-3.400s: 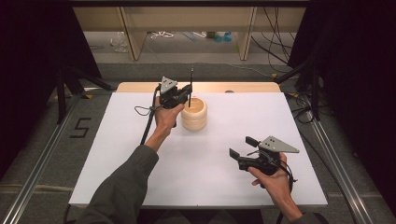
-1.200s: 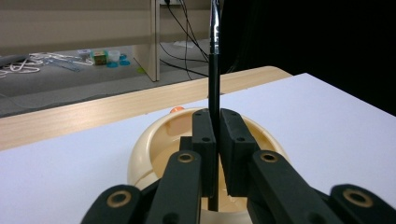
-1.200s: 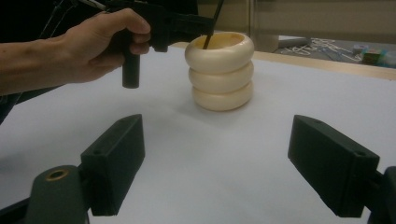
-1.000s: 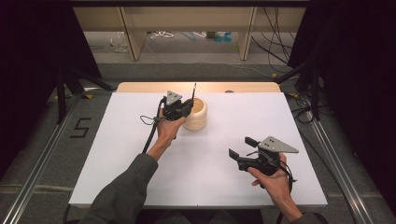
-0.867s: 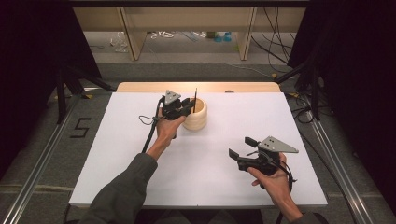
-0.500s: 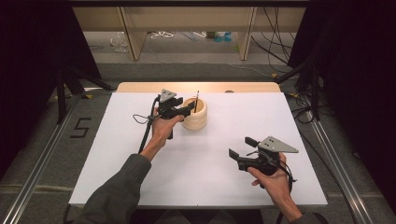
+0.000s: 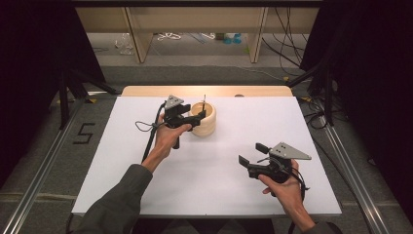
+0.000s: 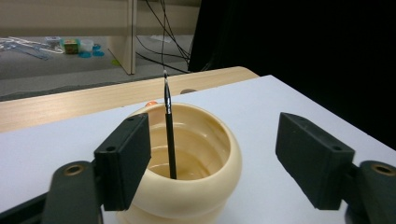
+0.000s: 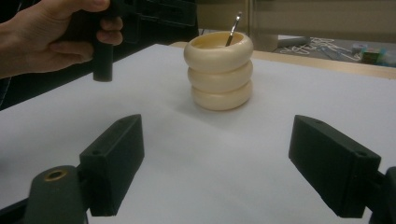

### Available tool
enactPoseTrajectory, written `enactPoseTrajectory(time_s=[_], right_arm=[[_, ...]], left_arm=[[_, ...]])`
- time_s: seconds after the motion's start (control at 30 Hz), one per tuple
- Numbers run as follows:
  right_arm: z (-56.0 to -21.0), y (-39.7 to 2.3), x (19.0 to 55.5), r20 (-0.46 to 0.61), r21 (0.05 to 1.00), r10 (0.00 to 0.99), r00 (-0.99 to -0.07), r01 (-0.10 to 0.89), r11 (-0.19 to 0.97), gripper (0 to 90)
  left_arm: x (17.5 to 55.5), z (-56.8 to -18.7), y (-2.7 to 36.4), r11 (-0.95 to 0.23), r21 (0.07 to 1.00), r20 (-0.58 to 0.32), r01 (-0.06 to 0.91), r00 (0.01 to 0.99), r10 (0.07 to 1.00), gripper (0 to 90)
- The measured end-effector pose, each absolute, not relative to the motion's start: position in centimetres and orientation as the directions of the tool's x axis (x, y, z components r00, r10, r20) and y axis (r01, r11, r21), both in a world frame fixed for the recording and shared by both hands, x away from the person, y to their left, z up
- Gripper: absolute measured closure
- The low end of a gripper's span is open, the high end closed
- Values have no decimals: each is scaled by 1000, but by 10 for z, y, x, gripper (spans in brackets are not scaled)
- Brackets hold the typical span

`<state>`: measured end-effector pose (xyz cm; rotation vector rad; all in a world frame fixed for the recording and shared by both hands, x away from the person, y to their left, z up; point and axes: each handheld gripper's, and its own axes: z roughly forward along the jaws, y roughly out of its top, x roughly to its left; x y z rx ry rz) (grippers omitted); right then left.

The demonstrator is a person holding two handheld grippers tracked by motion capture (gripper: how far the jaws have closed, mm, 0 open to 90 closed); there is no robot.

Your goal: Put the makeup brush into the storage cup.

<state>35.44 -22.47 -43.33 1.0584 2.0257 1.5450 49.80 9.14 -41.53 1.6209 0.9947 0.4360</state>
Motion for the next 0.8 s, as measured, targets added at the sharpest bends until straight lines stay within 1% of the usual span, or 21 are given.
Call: enactPoseTrajectory(time_s=[0.1,0.4,0.57,0.63,0.8], right_arm=[[-433,-225,354,144,936,752,-643,335,107,191],[-433,-224,354,149,934,753,-641,342,106,191],[-433,-225,354,146,936,754,-641,336,104,191],[-433,-224,354,155,934,753,-640,344,101,190],[-433,-224,353,150,934,753,-641,342,106,191]], left_arm=[[494,-413,91,-28,931,-207,364,590,780,218],[485,-409,96,-34,936,-195,349,598,778,159],[480,-410,99,-38,935,-196,353,603,774,153],[478,-411,100,-57,934,-182,352,609,772,153],[473,-411,103,-43,938,-188,344,610,769,153]])
